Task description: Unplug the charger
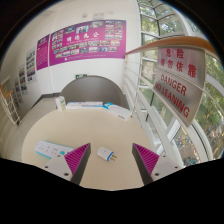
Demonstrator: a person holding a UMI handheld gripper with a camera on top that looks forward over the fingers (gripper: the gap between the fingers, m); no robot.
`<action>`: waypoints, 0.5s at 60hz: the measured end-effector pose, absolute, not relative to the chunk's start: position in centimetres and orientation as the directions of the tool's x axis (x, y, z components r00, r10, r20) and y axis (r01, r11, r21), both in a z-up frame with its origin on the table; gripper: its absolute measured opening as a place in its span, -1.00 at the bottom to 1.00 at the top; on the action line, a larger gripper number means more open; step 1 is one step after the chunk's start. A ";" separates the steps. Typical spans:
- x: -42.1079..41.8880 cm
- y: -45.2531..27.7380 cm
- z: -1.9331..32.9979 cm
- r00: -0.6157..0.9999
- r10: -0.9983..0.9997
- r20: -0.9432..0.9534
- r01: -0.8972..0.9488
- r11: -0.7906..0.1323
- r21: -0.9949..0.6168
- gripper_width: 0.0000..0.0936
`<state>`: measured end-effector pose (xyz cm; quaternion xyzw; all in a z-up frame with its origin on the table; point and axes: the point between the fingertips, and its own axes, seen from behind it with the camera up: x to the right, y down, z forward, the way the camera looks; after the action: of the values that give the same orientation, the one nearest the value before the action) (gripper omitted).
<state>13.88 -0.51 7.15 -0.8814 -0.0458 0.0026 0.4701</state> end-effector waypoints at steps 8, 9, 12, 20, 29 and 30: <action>12.7 -5.1 11.0 0.996 0.079 0.038 0.074 -0.524 -0.848 0.83; 12.5 -5.9 11.5 0.996 0.078 0.040 0.075 -0.520 -0.851 0.83; 12.2 -8.3 13.1 0.996 0.069 0.049 0.077 -0.508 -0.858 0.83; 11.4 -15.8 16.6 0.997 0.035 0.069 0.077 -0.502 -0.862 0.84; 10.7 -22.5 18.8 0.994 0.016 0.104 0.097 -0.511 -0.854 0.83; 10.7 -23.0 19.0 0.994 0.014 0.106 0.098 -0.510 -0.855 0.83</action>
<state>10.67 -23.00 19.01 -0.8678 -0.0323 -0.0426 0.4940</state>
